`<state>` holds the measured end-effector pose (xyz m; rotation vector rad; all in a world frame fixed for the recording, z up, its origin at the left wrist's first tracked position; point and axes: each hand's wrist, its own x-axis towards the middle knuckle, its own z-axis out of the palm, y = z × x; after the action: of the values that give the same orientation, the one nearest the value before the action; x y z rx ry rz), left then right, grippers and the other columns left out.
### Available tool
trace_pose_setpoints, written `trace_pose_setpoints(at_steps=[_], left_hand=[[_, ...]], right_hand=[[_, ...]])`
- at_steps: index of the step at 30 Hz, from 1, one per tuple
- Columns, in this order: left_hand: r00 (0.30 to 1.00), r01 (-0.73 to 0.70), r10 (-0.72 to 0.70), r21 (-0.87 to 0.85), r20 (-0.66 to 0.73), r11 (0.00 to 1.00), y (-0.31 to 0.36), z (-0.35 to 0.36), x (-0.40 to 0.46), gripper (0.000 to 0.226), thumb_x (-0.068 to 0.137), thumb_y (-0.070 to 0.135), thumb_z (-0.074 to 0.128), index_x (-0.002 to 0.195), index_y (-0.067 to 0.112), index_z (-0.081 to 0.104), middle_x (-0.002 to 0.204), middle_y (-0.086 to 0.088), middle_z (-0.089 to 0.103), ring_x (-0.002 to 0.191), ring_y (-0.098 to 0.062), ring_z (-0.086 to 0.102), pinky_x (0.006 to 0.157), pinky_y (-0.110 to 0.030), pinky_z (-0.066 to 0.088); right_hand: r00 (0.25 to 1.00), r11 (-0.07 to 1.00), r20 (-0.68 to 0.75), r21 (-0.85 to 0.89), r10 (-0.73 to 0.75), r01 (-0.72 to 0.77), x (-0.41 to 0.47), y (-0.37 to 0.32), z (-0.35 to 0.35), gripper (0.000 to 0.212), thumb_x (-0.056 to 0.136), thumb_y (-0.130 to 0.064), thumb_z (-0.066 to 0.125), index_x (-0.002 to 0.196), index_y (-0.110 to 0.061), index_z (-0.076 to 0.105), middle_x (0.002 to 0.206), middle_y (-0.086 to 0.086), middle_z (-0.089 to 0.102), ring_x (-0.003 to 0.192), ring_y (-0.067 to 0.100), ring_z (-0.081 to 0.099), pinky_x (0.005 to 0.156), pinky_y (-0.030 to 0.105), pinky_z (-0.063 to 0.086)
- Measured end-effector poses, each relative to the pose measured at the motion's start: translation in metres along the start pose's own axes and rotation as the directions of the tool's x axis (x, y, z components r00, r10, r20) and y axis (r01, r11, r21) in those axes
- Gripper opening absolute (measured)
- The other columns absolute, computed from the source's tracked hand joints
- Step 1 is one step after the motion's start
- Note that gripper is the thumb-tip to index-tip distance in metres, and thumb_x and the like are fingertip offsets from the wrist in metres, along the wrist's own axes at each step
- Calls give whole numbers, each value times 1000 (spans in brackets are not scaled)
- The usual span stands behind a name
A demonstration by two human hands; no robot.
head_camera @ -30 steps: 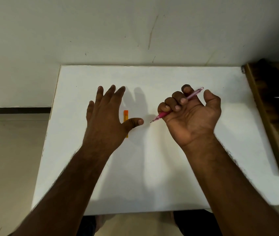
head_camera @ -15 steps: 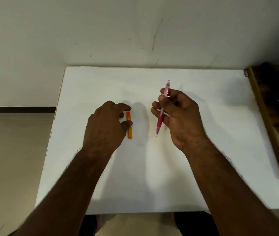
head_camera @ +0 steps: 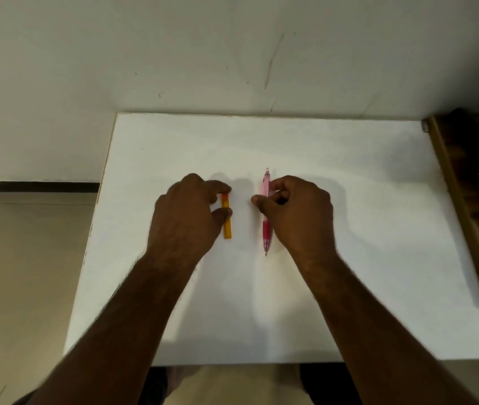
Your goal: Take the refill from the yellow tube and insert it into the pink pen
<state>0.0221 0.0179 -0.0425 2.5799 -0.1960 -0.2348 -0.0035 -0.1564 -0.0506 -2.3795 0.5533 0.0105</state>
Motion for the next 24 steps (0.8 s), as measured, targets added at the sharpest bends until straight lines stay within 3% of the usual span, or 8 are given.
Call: trace_pose_setpoints(at_steps=[5,12,18,21,24], left_hand=[[1000,-14,14,4,-16,1000,-1,2,-1,35,86,33,74,120,37,67,99,10,55,96,-17,62,85,-35,49],[1000,-15,15,-1,-23,1000,-2,3,0,35,86,34,73,120,38,67,97,12,51,87,-9,54,82,-30,44],[999,-26,26,3,-27,1000,-4,4,0,35,87,33,73,121,37,67,97,11,51,84,-7,49,78,-27,41],[999,-33,33,-5,-21,999,-3,3,0,36,87,34,73,122,35,67,99,9,53,89,-14,58,79,-30,45],[998,-51,51,-15,-36,999,-2,1,2,37,87,36,73,123,32,67,103,4,55,97,-21,60,84,-35,50]], right_hand=[[997,991,-1,-112,-73,72,-2,0,4,33,89,-50,72,95,-18,71,82,-4,72,78,16,66,79,29,50],[990,960,23,-242,-141,143,-3,-1,5,35,93,-50,66,79,-19,56,75,-3,58,70,15,53,68,27,35],[985,951,29,-259,-167,169,-3,0,6,35,94,-51,64,83,-19,56,79,-2,59,73,15,54,69,27,36],[986,952,20,-255,-168,167,-3,1,6,36,93,-54,64,83,-20,57,78,-4,58,73,16,54,69,26,33],[986,965,24,-200,-166,167,-1,2,5,42,93,-57,62,103,-17,70,87,-1,68,82,16,61,75,25,35]])
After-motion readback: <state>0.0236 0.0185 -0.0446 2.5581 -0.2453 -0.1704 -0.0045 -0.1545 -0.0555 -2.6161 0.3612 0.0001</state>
